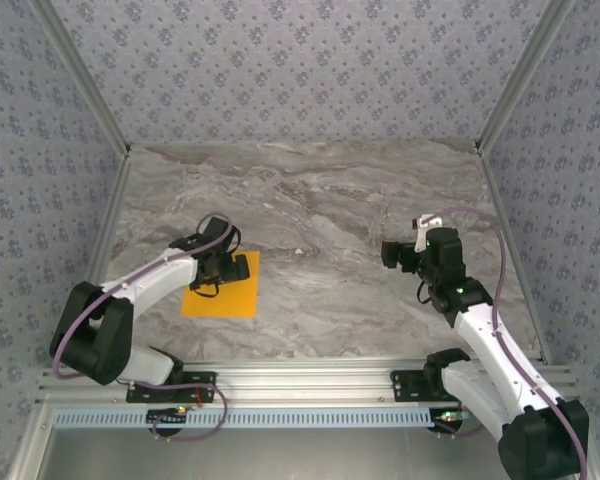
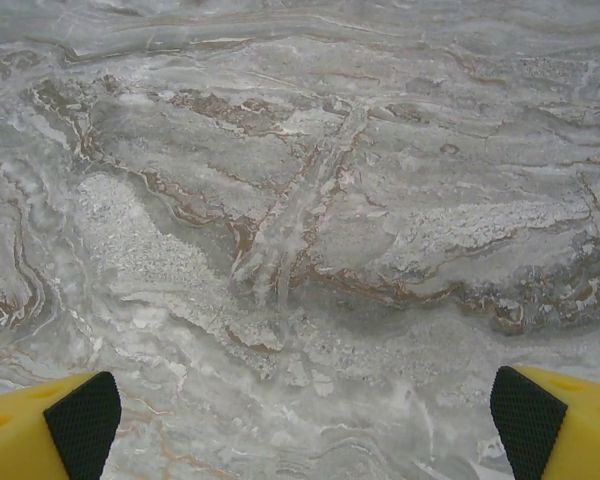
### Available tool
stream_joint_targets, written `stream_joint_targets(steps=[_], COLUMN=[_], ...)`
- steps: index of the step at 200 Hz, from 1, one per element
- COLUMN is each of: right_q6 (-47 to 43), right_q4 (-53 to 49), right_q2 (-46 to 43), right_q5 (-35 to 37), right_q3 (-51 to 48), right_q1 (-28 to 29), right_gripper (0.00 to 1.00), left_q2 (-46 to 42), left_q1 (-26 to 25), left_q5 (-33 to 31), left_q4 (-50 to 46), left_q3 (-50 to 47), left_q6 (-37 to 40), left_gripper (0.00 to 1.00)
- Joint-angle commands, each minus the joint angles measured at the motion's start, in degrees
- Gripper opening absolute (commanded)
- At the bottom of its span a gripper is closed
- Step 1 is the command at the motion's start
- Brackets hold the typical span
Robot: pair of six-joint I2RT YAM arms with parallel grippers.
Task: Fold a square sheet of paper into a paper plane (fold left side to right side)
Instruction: Move the square sheet of paper to the center of the table.
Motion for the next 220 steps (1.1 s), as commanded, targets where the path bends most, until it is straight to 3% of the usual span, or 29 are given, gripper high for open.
stream_joint_targets(steps=[1, 102, 175, 220], right_q6=[1.3, 1.7, 2.2, 1.8], right_q4=[-1.6, -2.2, -3.9, -5.5], right_q2=[-0.2, -0.2, -0.2, 0.5], right_q5=[2.8, 4.8, 4.4, 1.3], right_q3=[0.1, 0.3, -0.3, 0.0], right_q1=[0.8, 1.7, 1.8, 1.9], right_gripper=[1.0, 1.0, 1.0, 1.0], left_q2=[2.6, 16.9, 31.0, 35.7], left_q1=[-0.9, -7.5, -15.1, -17.4], left_q5=[-0.8, 1.5, 5.6, 11.8], left_q4=[-2.2, 0.4, 0.2, 4.7], left_q3=[0.4, 6.9, 25.1, 30.5], left_q6=[-2.2, -2.7, -4.0, -7.0], left_gripper=[0.98, 0.98, 0.98, 0.98])
